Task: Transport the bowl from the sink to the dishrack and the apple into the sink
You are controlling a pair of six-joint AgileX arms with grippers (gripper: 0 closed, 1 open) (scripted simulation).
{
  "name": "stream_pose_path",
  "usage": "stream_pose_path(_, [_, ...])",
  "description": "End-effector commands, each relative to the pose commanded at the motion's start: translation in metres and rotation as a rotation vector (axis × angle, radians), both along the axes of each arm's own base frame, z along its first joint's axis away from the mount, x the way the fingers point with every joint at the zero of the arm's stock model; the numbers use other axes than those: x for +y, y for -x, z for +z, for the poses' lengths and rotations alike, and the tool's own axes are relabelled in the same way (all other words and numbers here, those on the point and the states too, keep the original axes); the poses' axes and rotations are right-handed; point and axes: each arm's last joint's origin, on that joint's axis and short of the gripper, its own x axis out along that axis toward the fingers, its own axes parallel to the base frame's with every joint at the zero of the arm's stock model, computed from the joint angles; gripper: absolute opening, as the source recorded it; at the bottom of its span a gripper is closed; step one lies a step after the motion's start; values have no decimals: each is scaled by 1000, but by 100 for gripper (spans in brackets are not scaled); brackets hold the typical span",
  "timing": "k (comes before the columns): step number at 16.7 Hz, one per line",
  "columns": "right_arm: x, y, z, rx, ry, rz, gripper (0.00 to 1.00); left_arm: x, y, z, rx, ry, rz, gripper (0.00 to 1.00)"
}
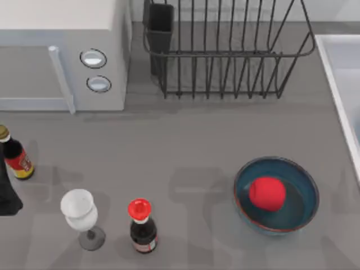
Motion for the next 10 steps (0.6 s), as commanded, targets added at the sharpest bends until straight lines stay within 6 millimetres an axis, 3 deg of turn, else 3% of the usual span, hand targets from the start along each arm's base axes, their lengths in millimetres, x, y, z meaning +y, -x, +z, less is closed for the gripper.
stream_pose_path(5, [-1, -1, 11, 31, 10, -10, 100, 0, 0, 0, 0, 0, 0, 100])
stream_pose_path(10, [-6, -14, 63, 188, 51, -53, 100, 0, 0, 0, 0, 0, 0, 100])
